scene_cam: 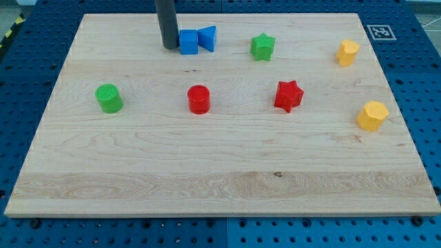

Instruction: Slide the red circle closer to red star

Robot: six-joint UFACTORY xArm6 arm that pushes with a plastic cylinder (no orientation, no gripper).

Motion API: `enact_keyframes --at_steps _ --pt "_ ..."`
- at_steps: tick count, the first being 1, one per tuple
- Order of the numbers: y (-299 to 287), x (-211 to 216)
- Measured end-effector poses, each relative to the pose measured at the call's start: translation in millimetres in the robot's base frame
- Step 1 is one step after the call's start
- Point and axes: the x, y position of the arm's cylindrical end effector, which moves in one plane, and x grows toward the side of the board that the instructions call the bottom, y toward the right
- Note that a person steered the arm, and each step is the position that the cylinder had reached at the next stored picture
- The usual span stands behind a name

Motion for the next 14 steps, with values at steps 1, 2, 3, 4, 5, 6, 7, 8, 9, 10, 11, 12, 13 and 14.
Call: enact_keyframes --at_steps 1,2,3,4,5,6,7,8,9,10,11,12,13,14 --pt "-12.2 25.5" --pt "-34.3 85.7" --pt "-34.5 86.2" --pt "-33.7 86.5" --pt "17.2 126.7" --pt "21.3 127.1" --pt "26.9 136.7" --pt "65.6 140.3" --pt "92.7 141.9" --pt "125.7 140.6" --pt "152.8 140.6" --pt "142.7 154.6" --pt "122.2 190.6" --pt "114.2 210.6"
